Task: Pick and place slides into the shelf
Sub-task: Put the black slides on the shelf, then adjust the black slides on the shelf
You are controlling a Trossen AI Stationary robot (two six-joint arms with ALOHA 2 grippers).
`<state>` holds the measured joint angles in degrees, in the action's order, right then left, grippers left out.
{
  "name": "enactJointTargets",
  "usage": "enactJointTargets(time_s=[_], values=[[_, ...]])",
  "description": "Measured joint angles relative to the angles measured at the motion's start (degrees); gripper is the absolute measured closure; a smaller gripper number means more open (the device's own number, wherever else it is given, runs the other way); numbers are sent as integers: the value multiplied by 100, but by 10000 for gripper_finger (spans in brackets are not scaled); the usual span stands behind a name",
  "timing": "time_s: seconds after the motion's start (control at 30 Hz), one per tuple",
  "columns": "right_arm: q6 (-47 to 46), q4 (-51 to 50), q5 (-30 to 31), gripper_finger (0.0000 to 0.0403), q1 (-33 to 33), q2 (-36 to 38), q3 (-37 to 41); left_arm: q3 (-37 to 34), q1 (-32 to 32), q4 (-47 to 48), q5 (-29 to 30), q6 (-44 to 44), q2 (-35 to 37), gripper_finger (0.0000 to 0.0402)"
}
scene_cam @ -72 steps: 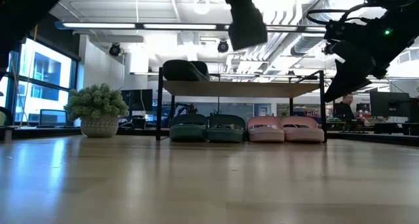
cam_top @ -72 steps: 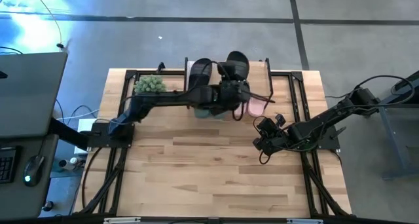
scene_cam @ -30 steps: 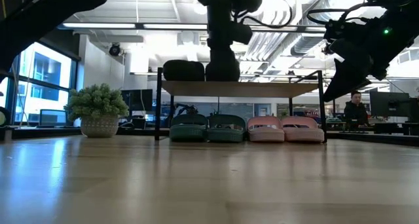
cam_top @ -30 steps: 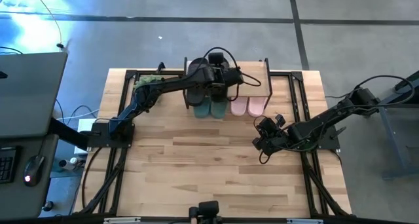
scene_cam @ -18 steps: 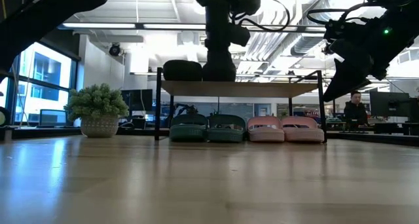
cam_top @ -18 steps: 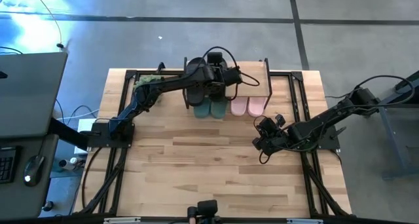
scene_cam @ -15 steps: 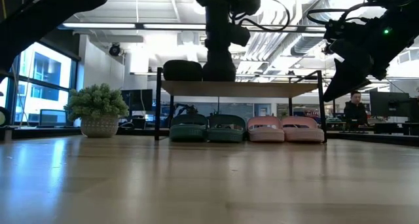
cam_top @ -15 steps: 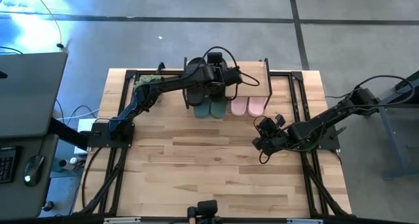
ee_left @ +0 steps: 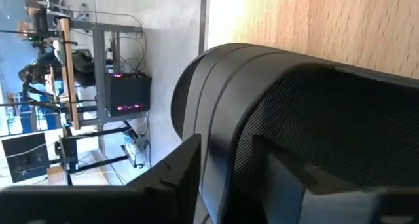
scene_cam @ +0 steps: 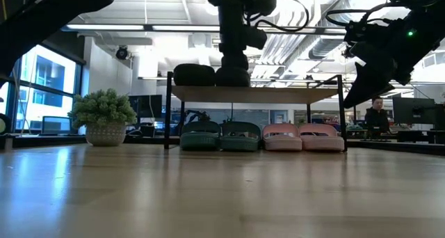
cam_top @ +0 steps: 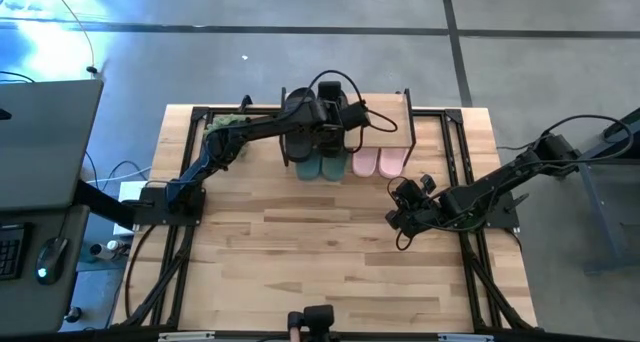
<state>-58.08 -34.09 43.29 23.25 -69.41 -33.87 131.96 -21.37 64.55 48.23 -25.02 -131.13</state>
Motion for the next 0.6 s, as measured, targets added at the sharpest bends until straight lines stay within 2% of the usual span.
enactJointTargets(time_s=[0.2,0.6], values=[[0,0,-46,402,2,0,0,4,16,9,-2,-6,0,241],[1,0,-67,402,2,0,0,8,50,383,-90,-5,33,191]])
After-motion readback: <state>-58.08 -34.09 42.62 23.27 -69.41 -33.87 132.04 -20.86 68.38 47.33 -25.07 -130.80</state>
